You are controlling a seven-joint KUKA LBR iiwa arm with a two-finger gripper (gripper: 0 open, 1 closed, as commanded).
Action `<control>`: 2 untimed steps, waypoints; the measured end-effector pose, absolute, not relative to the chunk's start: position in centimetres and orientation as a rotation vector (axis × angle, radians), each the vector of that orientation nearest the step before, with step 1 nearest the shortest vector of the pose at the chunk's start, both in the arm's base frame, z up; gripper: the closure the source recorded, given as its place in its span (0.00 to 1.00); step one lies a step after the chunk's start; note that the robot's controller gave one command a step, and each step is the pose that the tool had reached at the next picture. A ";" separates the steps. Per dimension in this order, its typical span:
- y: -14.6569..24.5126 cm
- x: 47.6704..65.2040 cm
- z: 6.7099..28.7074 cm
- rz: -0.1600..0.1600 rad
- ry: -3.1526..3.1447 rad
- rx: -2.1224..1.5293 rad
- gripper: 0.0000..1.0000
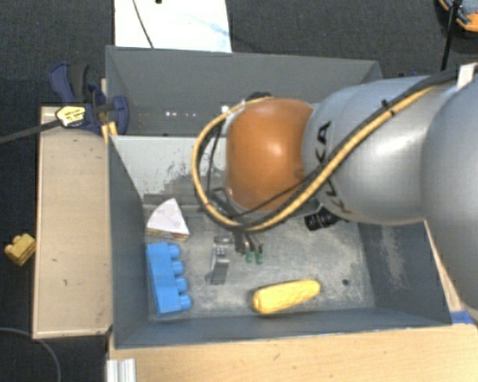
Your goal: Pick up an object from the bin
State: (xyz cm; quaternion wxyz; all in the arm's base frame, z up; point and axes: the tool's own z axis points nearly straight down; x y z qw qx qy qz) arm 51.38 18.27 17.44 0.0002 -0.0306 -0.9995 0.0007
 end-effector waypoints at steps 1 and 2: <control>16.3 49.5 18.5 -0.004 -3.142 -0.003 0.00; 18.5 49.3 18.9 0.004 -3.144 0.070 0.00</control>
Offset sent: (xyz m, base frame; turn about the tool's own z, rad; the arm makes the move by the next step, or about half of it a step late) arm -0.0275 0.0623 0.0191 -0.1713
